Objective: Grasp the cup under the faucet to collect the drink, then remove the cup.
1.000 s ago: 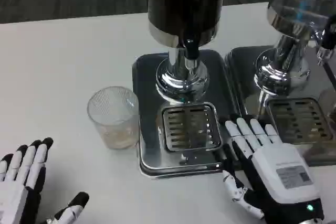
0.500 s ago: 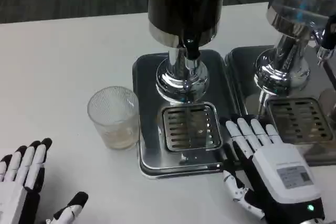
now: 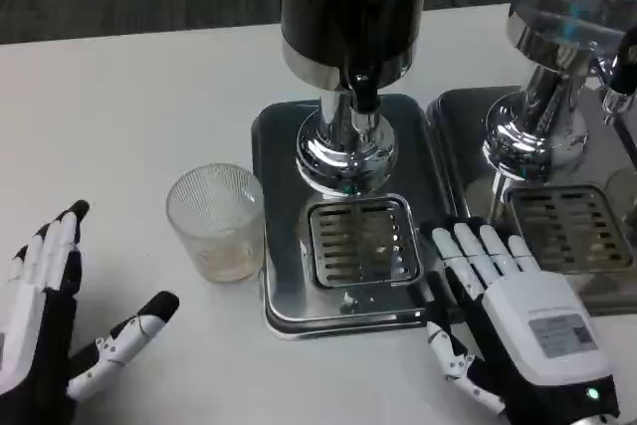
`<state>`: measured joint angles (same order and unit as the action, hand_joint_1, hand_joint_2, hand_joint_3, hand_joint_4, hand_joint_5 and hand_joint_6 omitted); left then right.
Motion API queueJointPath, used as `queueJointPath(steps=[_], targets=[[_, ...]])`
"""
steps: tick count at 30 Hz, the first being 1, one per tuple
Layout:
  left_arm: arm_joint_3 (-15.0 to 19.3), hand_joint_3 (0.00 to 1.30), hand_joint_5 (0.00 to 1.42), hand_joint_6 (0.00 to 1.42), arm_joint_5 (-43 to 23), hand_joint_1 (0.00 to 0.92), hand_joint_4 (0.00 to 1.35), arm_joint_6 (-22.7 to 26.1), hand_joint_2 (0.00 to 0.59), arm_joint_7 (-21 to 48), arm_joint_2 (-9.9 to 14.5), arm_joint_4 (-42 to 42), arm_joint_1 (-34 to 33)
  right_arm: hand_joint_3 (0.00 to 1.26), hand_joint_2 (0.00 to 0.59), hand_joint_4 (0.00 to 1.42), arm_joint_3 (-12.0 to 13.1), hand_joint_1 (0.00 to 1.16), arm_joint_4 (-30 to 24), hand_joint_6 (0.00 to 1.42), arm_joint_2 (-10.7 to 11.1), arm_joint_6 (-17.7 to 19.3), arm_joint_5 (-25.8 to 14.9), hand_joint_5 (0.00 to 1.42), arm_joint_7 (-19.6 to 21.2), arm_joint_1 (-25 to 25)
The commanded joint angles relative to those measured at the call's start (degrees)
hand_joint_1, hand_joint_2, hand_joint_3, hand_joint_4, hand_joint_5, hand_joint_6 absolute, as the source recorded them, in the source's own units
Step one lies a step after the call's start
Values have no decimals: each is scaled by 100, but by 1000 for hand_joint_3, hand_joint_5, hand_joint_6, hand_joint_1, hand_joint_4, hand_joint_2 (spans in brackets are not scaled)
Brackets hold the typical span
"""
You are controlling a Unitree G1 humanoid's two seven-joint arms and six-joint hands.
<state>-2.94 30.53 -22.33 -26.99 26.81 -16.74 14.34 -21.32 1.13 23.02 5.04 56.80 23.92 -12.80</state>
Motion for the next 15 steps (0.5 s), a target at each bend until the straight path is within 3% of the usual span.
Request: queueJointPath(steps=[1,7,15], targets=[[-98,0,0,0,-420,0,0,-203,45,553,-181,-507,-592,34,545,0,26,66,-105,0,0,-48,-31,0,-13,-31],[-182,0,0,0,-511,4,0,-352,40,804,-292,-895,-1114,34,545,0,56,64,-156,0,-14,-103,-38,0,-17,-72],[-408,0,44,0,-479,117,0,-514,39,913,-390,-1443,-1671,34,545,0,29,62,-138,0,-26,-113,-28,0,-16,-26]])
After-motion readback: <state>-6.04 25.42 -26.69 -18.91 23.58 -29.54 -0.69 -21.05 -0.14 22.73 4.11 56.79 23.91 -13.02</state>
